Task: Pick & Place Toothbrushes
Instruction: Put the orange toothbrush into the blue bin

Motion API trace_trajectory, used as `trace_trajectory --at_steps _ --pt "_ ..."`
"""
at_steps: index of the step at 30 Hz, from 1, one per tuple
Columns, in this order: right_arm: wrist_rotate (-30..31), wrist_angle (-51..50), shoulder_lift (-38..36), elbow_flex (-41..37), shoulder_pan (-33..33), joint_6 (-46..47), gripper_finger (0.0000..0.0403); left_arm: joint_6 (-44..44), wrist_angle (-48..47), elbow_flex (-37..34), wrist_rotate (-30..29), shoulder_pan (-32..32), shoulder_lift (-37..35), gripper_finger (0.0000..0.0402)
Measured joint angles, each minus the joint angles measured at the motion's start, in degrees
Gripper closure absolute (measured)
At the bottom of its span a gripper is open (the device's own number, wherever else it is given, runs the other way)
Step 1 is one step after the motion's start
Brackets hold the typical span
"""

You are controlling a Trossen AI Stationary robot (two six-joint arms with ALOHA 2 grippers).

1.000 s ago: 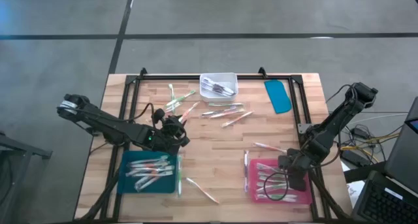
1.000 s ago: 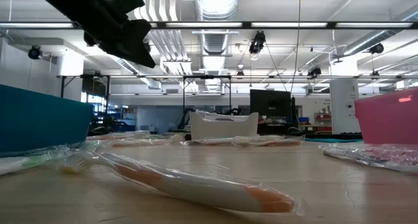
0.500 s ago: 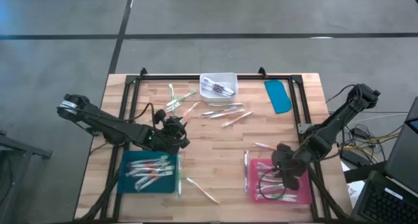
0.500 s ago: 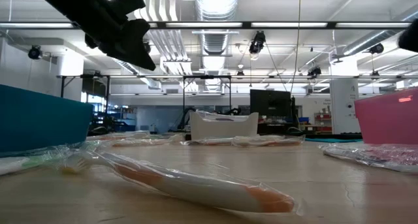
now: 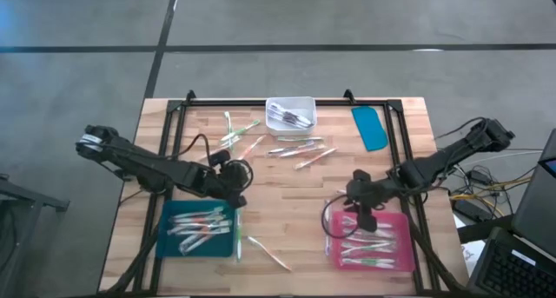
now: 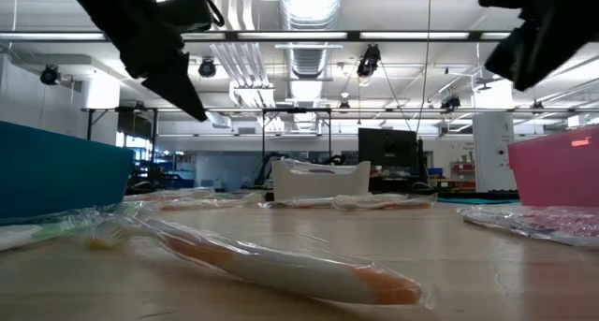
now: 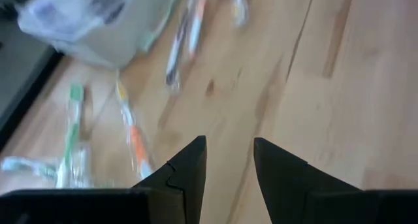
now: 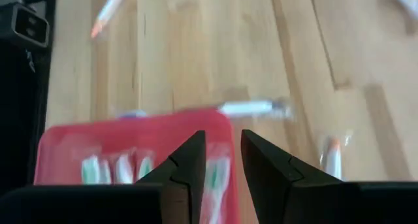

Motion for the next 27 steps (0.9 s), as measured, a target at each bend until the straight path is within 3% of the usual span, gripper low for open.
trace_trajectory --at_steps 6,11,17,20,27 --pt "0.4 4.9 0.0 0.0 -3.7 -7.7 0.0304 -1.4 -5.7 2.4 2.3 2.0 0.0 0.0268" --pt "7.4 6.6 0.0 0.0 -7.7 -12.7 0.029 -2.8 -5.8 3.4 4.8 4.4 0.0 0.0268" --pt "8.0 6.9 0.0 -0.2 -14.2 -22.0 0.0275 -4.1 -5.8 3.7 9.2 6.9 0.0 0.0268" --pt "7.6 9.9 0.0 -0.4 -17.2 -23.6 0.0269 -4.1 -5.7 3.7 10.6 6.9 0.0 0.0268" --pt "-0.4 20.9 1.2 -1.3 -17.7 -23.5 0.0275 4.5 -3.0 3.7 18.5 5.7 0.0 0.0268"
